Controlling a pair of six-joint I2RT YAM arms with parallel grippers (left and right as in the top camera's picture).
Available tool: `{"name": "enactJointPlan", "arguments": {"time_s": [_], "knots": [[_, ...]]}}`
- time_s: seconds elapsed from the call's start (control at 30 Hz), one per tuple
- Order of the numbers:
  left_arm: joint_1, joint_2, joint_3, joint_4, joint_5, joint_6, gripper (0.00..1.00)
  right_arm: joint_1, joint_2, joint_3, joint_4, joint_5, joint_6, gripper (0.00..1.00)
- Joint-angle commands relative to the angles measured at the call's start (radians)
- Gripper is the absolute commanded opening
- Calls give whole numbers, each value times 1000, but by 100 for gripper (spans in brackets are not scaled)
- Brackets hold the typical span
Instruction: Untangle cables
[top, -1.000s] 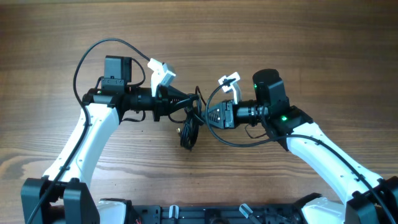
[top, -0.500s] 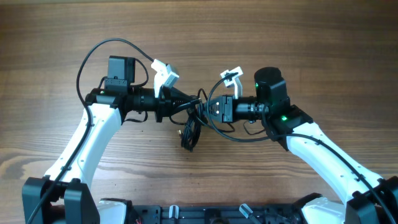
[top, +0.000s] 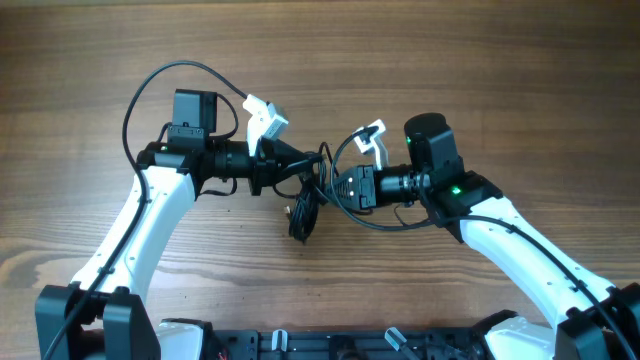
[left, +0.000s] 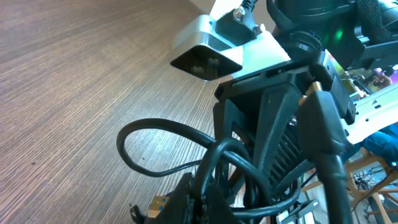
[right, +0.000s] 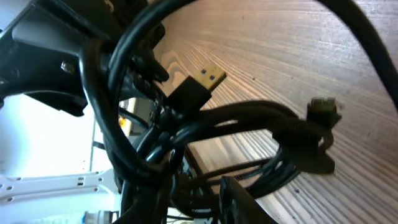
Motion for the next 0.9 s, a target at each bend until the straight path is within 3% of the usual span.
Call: {"name": "enactJointPlan", "arguments": {"time_s": [0.0, 0.33, 0.53, 0.7, 0.77, 0.87], "knots": [[-6, 1, -1, 6, -8, -12, 4, 10, 0, 11, 6, -61, -17, 30], [-7, 1, -1, 7, -8, -20, 4, 10, 0, 11, 183, 32, 103, 29], [-6, 1, -1, 8, 11, -24, 4, 10, 0, 11, 184, 139, 74, 29], [-7, 1, -1, 11, 31, -24, 4, 10, 0, 11, 219, 193, 21, 15], [-6, 1, -1, 11, 31, -24, 4, 10, 0, 11, 218, 254, -21, 4], [-6, 1, -1, 11, 30, -27, 4, 10, 0, 11, 201, 345, -137, 4]]}}
